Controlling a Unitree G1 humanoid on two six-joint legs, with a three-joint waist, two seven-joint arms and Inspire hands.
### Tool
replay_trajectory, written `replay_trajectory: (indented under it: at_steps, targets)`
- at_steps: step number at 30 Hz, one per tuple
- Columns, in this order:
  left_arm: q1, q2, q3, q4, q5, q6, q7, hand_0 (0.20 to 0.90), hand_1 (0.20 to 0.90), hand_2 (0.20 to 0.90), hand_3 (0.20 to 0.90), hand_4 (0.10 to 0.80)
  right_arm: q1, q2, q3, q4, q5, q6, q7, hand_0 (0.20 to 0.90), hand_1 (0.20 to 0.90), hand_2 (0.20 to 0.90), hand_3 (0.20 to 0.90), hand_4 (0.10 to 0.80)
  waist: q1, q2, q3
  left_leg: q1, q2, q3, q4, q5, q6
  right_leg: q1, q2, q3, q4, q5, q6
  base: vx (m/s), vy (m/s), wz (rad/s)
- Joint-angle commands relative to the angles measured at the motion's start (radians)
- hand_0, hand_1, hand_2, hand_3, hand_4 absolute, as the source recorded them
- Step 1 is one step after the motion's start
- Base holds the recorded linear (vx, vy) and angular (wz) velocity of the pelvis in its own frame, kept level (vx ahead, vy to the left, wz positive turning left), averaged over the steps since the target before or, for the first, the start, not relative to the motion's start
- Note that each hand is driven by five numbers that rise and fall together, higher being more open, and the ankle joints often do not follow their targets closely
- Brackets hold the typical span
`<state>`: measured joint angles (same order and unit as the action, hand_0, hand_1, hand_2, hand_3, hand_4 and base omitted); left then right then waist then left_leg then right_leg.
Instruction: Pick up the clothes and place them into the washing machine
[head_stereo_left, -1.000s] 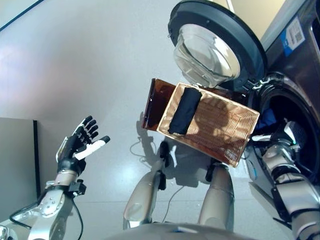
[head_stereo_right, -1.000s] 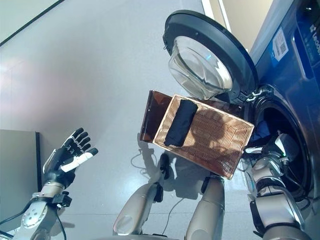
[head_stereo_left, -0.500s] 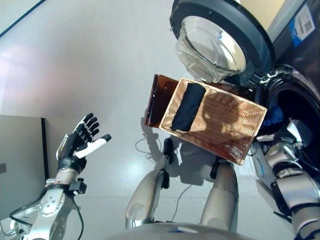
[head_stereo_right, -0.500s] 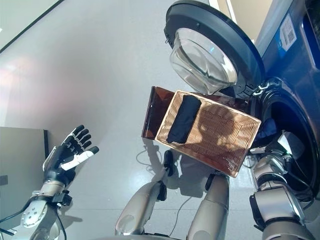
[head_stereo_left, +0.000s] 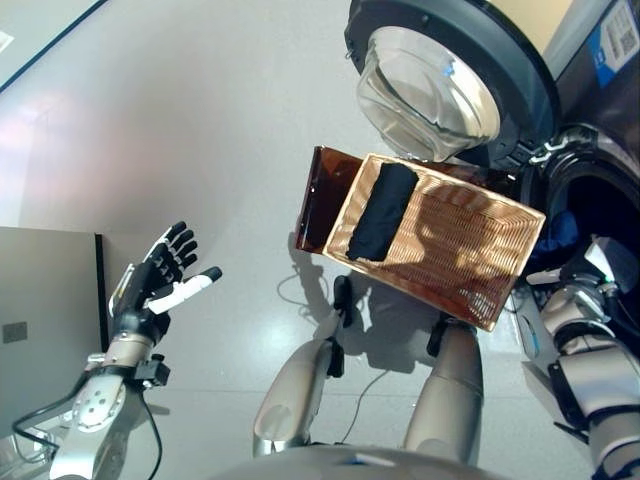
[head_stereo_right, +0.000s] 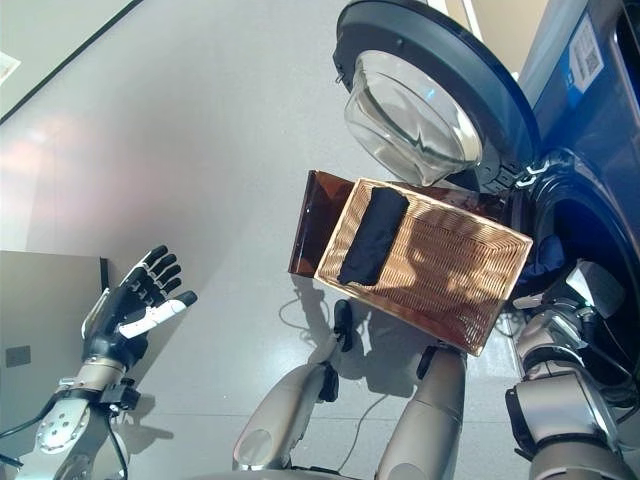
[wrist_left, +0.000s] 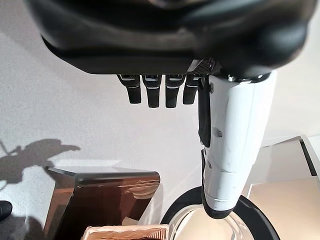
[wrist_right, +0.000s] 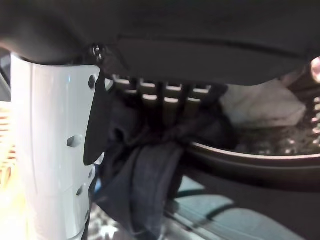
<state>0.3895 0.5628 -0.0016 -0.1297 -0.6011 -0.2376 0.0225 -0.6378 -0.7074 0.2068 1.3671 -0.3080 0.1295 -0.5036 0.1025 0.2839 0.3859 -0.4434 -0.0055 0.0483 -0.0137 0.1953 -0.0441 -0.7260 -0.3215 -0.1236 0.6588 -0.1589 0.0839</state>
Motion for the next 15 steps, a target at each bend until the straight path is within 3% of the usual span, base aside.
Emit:
replay_trajectory:
  at_steps: [1,4,5,6,7,15]
  targets:
    - [0.012,0.020,0.100,-0.050,-0.003,-0.096,0.032,0.900,0.900,0.900,0.900,0.800,-0.001,-0.116,0.058,0.022,-0.026,0.025,0.012,0.900,0.900,0.900,0.900,0.800,0.002,0.046,-0.007,0.006,0.078,-0.039,-0.035,0.020,-0.107,0.021,-0.064,0.088,-0.084,0.104,0.131,0.000,0.000,0.00]
    - [0.019,0.017,0.112,-0.049,0.002,-0.095,0.038,0.900,0.900,0.900,0.900,0.800,0.008,-0.117,0.053,0.013,-0.030,0.029,0.010,0.900,0.900,0.900,0.900,0.800,-0.003,0.048,-0.005,0.007,0.077,-0.038,-0.035,0.018,-0.105,0.015,-0.065,0.093,-0.079,0.105,0.131,0.000,0.000,0.00]
    - [0.021,0.016,0.115,-0.048,0.004,-0.094,0.039,0.900,0.900,0.900,0.900,0.800,0.011,-0.115,0.052,0.008,-0.031,0.026,0.009,0.782,0.782,0.782,0.782,0.716,-0.005,0.047,-0.003,0.007,0.078,-0.038,-0.034,0.018,-0.105,0.013,-0.064,0.094,-0.077,0.105,0.130,0.000,0.000,0.00]
    - [0.021,0.016,0.115,-0.048,0.004,-0.094,0.039,0.900,0.900,0.900,0.900,0.800,0.012,-0.115,0.052,0.007,-0.031,0.026,0.009,0.389,0.389,0.389,0.389,0.435,-0.005,0.047,-0.004,0.006,0.078,-0.038,-0.034,0.018,-0.105,0.013,-0.064,0.094,-0.077,0.105,0.130,-0.002,-0.005,-0.03]
    - [0.020,0.015,0.123,-0.046,0.007,-0.092,0.042,0.900,0.900,0.900,0.900,0.800,0.014,-0.110,0.053,-0.005,-0.031,0.025,0.005,0.200,0.200,0.200,0.200,0.300,-0.008,0.044,-0.002,0.006,0.079,-0.038,-0.035,0.018,-0.105,0.012,-0.061,0.095,-0.078,0.105,0.129,-0.004,-0.008,-0.04]
    - [0.035,-0.004,0.155,-0.030,0.016,-0.087,0.056,0.900,0.900,0.900,0.900,0.800,0.037,-0.093,0.040,-0.080,-0.022,0.018,-0.014,0.200,0.200,0.200,0.200,0.300,-0.022,0.034,0.003,0.003,0.082,-0.036,-0.034,0.018,-0.103,0.001,-0.056,0.099,-0.075,0.107,0.128,-0.001,-0.001,-0.02]
